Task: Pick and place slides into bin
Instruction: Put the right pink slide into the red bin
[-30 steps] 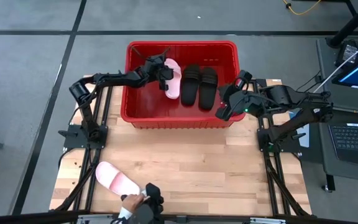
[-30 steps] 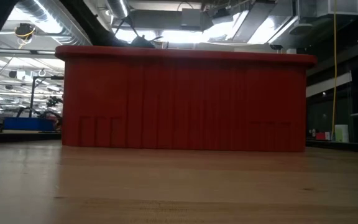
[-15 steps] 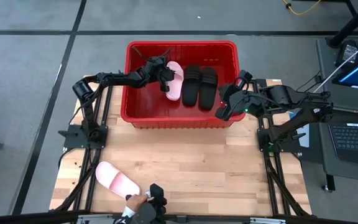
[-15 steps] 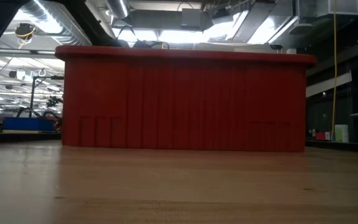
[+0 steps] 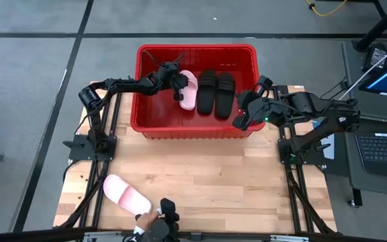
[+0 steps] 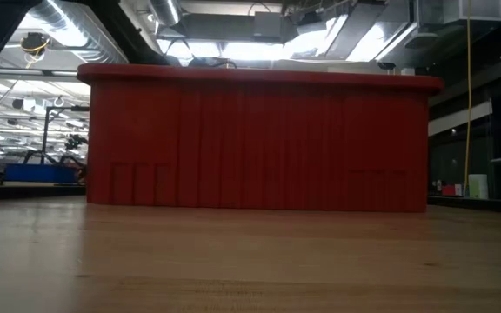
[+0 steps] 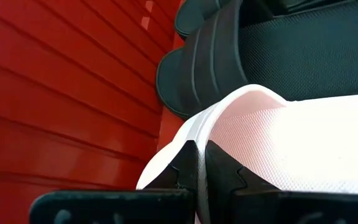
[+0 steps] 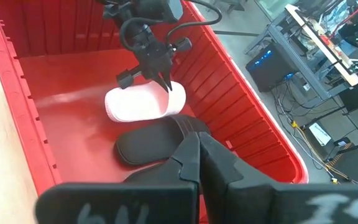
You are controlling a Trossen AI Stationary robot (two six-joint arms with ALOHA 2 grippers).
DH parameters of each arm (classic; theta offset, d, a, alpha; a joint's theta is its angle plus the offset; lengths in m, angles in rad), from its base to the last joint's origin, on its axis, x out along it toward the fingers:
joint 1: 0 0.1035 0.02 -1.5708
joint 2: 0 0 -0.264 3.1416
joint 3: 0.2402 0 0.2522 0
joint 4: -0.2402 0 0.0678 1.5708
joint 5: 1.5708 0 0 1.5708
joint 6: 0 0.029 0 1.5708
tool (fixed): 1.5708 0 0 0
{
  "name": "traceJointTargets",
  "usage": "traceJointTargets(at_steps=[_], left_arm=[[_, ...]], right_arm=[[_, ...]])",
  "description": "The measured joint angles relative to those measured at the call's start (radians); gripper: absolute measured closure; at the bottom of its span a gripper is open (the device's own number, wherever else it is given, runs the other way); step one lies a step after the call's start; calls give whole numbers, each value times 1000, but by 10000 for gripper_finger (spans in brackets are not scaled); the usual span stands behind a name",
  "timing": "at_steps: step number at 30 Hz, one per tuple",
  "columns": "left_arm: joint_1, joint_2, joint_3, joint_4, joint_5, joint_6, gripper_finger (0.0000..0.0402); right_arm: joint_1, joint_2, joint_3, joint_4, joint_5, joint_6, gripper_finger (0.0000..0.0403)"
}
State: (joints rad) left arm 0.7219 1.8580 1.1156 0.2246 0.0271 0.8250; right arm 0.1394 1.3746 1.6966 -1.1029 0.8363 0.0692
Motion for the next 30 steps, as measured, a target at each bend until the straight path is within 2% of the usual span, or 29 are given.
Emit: traceJointTargets(at_steps=[5,11,18,30], left_arm=[[0,6,0,8,-9,-25,398],[0,74,0,100,-20,-90,398],[-7,92,0,103,-30,-98,396],[-7,97,0,83,-35,-159,341]], right_arm=[[0,0,0,9,0,0,397],[0,0,0,27,-1,0,397],[0,0,0,49,-27,4,397],[0,0,0,50,-28,4,397]])
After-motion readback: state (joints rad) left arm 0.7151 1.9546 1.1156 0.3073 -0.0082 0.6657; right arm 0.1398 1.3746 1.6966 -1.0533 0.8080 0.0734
